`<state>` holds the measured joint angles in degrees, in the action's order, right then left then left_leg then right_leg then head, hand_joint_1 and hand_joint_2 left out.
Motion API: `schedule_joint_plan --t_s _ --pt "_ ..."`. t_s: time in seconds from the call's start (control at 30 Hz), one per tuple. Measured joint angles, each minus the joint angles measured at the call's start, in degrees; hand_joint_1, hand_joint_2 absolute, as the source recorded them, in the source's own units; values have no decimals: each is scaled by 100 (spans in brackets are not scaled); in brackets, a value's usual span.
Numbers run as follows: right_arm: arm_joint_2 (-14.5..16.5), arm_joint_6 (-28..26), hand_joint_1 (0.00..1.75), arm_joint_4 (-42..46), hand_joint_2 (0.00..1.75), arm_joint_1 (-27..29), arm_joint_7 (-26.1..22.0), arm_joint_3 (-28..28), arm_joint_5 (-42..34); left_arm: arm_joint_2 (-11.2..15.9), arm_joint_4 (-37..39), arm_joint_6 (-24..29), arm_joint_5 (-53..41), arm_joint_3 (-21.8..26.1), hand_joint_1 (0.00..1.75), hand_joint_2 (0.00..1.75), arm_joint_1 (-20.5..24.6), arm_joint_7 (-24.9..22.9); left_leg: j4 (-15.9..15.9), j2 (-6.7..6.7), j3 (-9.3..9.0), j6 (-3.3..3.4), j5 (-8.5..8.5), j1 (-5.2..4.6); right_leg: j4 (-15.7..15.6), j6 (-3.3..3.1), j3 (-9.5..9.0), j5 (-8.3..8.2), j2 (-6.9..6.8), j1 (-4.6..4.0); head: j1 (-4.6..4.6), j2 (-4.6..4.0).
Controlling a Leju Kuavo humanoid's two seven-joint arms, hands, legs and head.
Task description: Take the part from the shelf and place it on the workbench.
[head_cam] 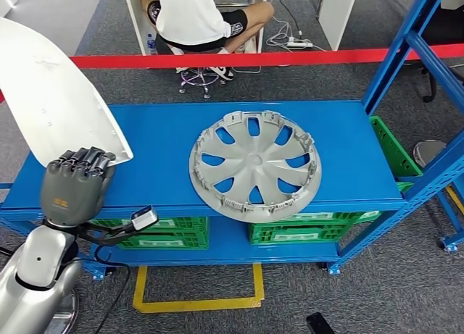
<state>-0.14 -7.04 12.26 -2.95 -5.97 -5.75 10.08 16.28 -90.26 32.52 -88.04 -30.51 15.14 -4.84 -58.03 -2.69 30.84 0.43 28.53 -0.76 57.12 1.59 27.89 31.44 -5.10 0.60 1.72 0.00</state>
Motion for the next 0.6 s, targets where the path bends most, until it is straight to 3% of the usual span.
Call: schedule_joint_plan --t_s 0.6 --pt "21 -165 0 0 0 153 -229 112 2 -147 43 87 -15 165 175 175 -39 256 -5 0 2 2 2 -2 -3 3 -1 -2 -1 1 0 0"
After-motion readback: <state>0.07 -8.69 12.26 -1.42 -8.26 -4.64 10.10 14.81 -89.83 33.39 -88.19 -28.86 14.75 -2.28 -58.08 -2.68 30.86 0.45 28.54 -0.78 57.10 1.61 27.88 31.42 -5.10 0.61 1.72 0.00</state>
